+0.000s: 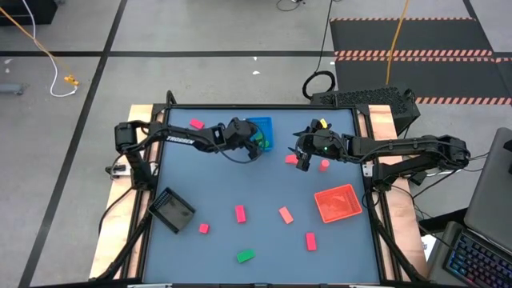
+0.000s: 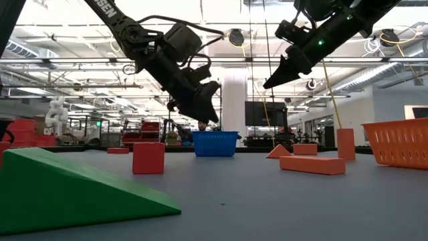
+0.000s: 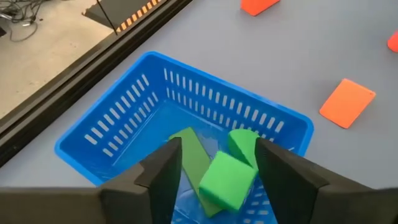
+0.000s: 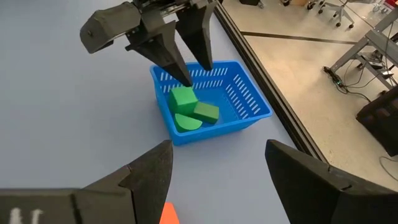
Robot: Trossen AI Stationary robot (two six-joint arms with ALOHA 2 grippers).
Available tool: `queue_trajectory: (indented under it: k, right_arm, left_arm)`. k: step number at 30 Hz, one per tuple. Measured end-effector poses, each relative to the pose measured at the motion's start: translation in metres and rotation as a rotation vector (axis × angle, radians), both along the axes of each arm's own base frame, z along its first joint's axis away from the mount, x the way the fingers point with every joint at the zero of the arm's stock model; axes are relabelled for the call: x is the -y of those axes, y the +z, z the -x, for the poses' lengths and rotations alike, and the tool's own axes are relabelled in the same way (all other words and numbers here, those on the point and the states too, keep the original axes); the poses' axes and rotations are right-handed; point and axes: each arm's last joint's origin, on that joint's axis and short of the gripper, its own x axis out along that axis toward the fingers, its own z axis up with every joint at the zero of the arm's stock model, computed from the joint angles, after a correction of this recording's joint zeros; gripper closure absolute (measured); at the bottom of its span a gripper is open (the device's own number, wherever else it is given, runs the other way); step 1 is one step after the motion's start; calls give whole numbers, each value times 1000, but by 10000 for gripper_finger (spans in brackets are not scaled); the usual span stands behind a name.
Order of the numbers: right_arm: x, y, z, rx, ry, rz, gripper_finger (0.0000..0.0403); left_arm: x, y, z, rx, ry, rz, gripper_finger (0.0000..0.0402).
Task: Sort & place blocks by color
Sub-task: Put the orange block into the black bin
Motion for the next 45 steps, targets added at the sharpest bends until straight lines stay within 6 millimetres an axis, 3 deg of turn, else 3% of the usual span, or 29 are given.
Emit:
queue_trajectory:
  k: [7, 14, 20, 23, 27, 36, 45]
  right_arm:
    - [0, -1, 0, -11, 1, 0, 151]
    - [-1, -21, 8, -56, 48, -24, 151]
    - [14, -36, 11, -11, -20, -154, 151]
    - [20, -47, 7, -29, -2, -229, 151]
    - [26, -65, 4, -105, -4, -284, 151]
    - [34, -81, -11, -163, 53, -369, 151]
    - [35, -96, -12, -262, 76, -368, 151]
  left_arm:
    - [3, 8, -2, 38, -38, -21, 172]
    - [24, 45, -1, 181, -238, -5, 168]
    - [40, 77, 0, 387, -459, 50, 167]
    - [42, 100, 6, 508, -503, 26, 167]
    - [44, 116, 13, 560, -523, -2, 167]
    - [46, 116, 14, 545, -526, 14, 167]
    - [47, 112, 19, 475, -510, 69, 167]
